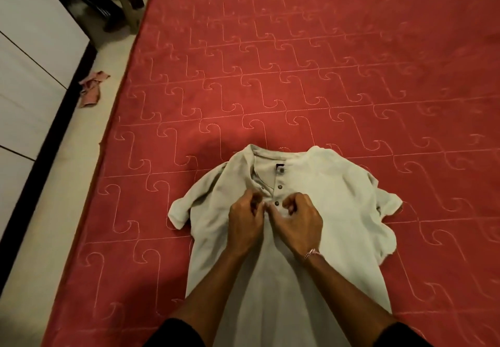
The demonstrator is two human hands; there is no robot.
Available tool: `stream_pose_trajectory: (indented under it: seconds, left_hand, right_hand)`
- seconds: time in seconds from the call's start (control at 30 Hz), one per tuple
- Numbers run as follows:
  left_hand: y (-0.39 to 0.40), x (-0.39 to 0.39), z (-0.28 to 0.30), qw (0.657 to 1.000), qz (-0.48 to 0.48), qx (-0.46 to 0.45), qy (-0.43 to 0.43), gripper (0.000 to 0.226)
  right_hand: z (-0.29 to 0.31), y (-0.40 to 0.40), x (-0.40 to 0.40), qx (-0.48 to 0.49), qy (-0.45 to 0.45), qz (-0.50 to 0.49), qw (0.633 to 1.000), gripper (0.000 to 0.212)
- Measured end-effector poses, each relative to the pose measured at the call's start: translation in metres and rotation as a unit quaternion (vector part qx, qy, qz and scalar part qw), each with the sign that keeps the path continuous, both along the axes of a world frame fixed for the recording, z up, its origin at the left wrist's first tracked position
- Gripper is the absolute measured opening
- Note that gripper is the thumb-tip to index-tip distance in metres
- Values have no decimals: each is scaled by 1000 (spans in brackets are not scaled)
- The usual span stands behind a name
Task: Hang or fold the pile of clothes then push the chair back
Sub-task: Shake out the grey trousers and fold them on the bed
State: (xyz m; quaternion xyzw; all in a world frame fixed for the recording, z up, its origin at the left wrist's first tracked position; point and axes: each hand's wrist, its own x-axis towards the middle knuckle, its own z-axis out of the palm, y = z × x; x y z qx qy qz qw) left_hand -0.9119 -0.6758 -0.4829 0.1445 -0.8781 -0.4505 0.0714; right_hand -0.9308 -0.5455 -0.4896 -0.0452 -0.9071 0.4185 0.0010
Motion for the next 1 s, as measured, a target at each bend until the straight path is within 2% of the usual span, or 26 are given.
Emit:
stream_pose_trajectory:
  seconds: [0.13,0.2,0.43,0.67,0.8,0.87,0.93,1.0]
  left_hand:
    - [3,-4,-2,997,-39,-60,-16,46]
    - [-1,-12,0,994,-62,-83,-35,50]
    - [-14,-23,7,987,-128,-88,-36,27]
    - [-20,-35,16,948,-251,-151,-126,25]
    - [-21,-39,26,946,-228,-160,-164,10]
    - [-19,-43,28,942,-206,-181,-196,10]
    - [-16,-46,29,938,-199,-154,-237,19]
    - [-10,-48,34,938,-200,-30,-282,28]
  right_hand:
    - [0,-4,-6,17,-23,-3,1000,38]
    - [2,-3,-9,29,-28,0,999,38]
    - [0,5,-8,-3,-20,16,1000,22]
    - [-10,19,-12,-73,-22,39,996,12]
    - [-11,27,-18,-158,-53,53,985,6]
    - [-10,29,-19,-195,-65,53,977,6]
    - [-9,32,-20,-217,-76,52,972,6]
    - [-9,38,-22,-240,-93,52,965,7]
